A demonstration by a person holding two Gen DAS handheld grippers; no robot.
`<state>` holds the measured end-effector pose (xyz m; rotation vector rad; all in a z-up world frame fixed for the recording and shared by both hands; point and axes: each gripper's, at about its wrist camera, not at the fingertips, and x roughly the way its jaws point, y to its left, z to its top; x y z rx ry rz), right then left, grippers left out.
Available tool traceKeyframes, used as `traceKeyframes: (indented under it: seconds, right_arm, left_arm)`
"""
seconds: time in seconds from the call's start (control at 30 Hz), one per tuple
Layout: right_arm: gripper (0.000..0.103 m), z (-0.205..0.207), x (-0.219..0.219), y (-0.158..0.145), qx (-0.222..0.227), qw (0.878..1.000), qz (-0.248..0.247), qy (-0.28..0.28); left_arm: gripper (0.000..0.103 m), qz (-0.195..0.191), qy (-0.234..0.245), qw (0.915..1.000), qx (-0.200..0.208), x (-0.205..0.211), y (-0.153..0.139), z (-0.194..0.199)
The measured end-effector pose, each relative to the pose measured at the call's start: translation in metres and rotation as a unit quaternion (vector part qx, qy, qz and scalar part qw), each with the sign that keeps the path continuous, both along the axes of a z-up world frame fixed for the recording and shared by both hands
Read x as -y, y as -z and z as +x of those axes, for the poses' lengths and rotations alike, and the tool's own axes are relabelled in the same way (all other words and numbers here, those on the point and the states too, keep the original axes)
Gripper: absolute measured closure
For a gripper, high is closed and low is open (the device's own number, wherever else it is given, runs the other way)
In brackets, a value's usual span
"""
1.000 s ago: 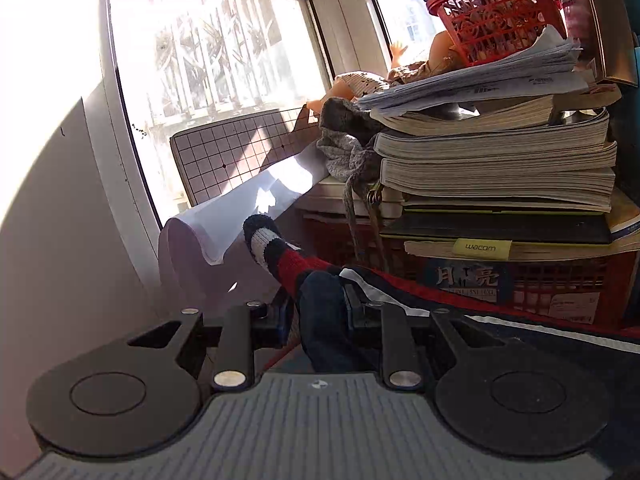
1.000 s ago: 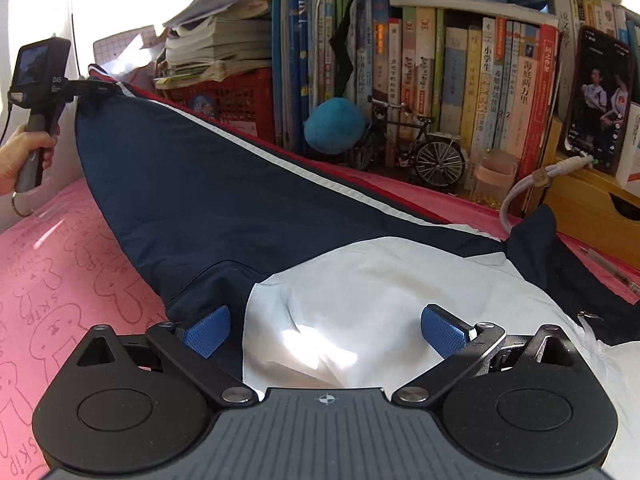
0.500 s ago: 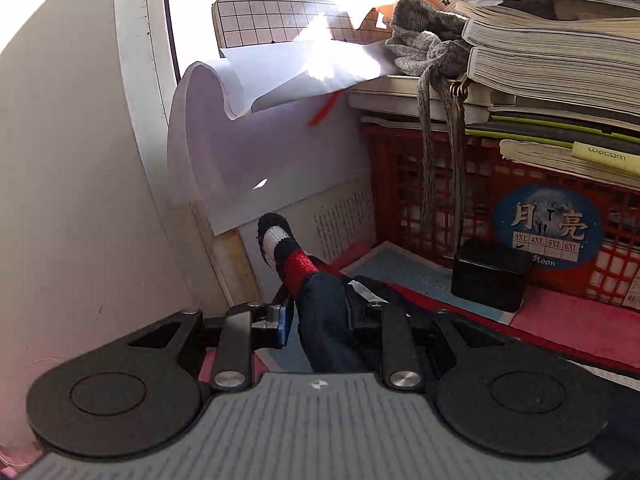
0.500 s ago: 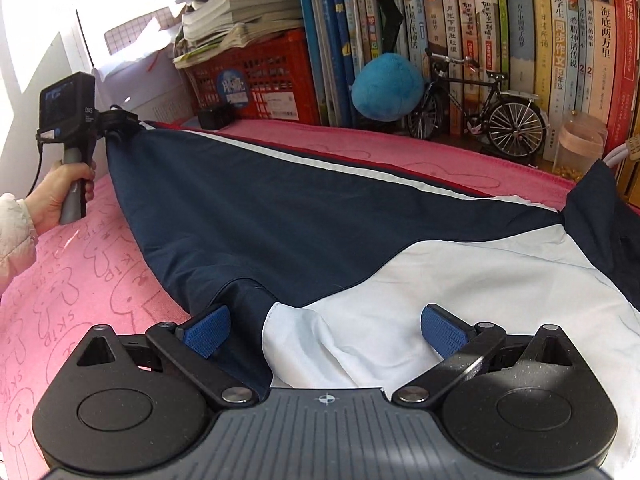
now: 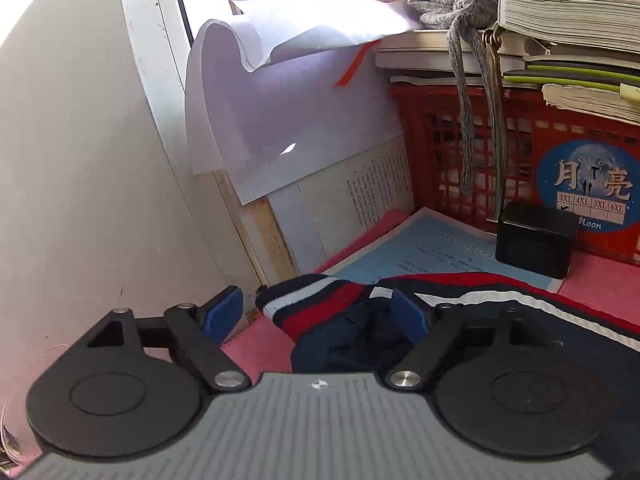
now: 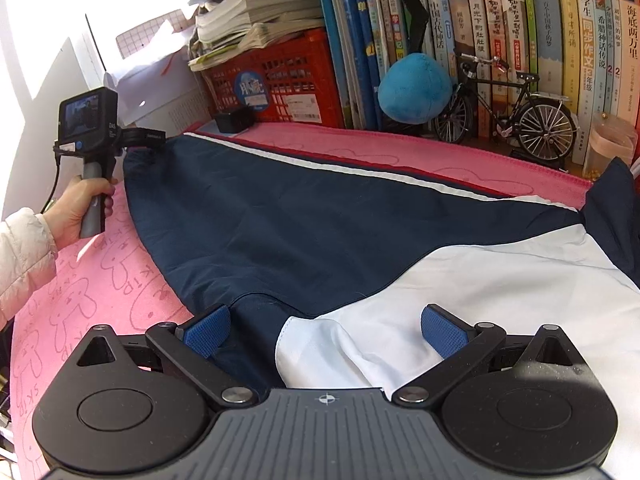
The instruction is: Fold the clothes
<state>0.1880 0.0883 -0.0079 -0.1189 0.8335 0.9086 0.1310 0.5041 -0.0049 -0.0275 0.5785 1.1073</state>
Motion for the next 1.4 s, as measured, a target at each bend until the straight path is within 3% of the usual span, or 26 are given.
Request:
traceKeyframes:
  seconds: [0.1,0.23,0.33,0.43,0.57,0.77,0.83,0.97,1.03,1.13,1.2,1.23,1.3,1.4]
  right_arm:
    - [0.000,-0.010,-0.008,-0.004,0.005,1.000,-0.005,-0.011]
    - [0.000,-0.023,0.000,-0.019,-0.003,1.000,0.022,-0.020]
    - [0.000,-0.035,0.028,-0.037,0.003,0.999,0.034,-0.003]
    - [0.000,-0.053,0.075,-0.053,0.020,0.999,0.039,0.030]
    - [0.000,-0.082,0.154,-0.062,0.033,0.995,0.039,0.088]
    - [0.000,-0.144,0.261,-0.056,0.037,0.982,0.036,0.182]
    - [0.000,-0.167,0.289,-0.053,0.040,0.977,0.038,0.205]
    - [0.000,-0.214,0.329,-0.043,0.052,0.969,0.029,0.239]
    - [0.000,-0.239,0.344,-0.037,0.066,0.965,0.023,0.252]
    - [0.000,-0.278,0.352,-0.029,0.134,0.953,-0.003,0.271]
    - [0.000,-0.302,0.351,-0.021,0.194,0.941,-0.030,0.275]
    - [0.000,-0.312,0.350,-0.018,0.221,0.935,-0.040,0.275]
    - [0.000,-0.329,0.348,-0.010,0.252,0.929,-0.044,0.267]
    - [0.000,-0.345,0.343,0.001,0.268,0.926,-0.053,0.262]
  left_arm:
    - [0.017,0.018,0.022,0.9995,0.011,0.014,-0.018,-0.008]
    - [0.015,0.013,0.068,0.9969,0.038,0.036,-0.045,-0.015]
    - [0.010,0.001,0.141,0.9893,0.037,0.077,-0.048,-0.034]
    - [0.007,-0.012,0.213,0.9763,0.036,0.118,-0.052,-0.052]
    - [0.005,-0.036,0.308,0.9501,0.033,0.173,-0.052,-0.081]
    - [0.004,-0.116,0.442,0.8889,0.027,0.269,-0.035,-0.161]
    - [0.002,-0.115,0.475,0.8722,0.018,0.297,-0.031,-0.188]
    - [0.000,-0.051,0.527,0.8476,-0.030,0.356,-0.020,-0.234]
    - [0.000,-0.038,0.552,0.8319,-0.048,0.378,-0.016,-0.252]
    - [0.000,-0.038,0.590,0.8041,-0.063,0.405,-0.009,-0.275]
    - [0.000,-0.052,0.608,0.7898,-0.064,0.416,-0.003,-0.281]
    - [0.000,-0.058,0.613,0.7855,-0.067,0.421,0.001,-0.282]
    - [0.000,-0.069,0.612,0.7845,-0.075,0.429,0.011,-0.280]
    - [0.000,-0.081,0.599,0.7918,-0.086,0.436,0.025,-0.273]
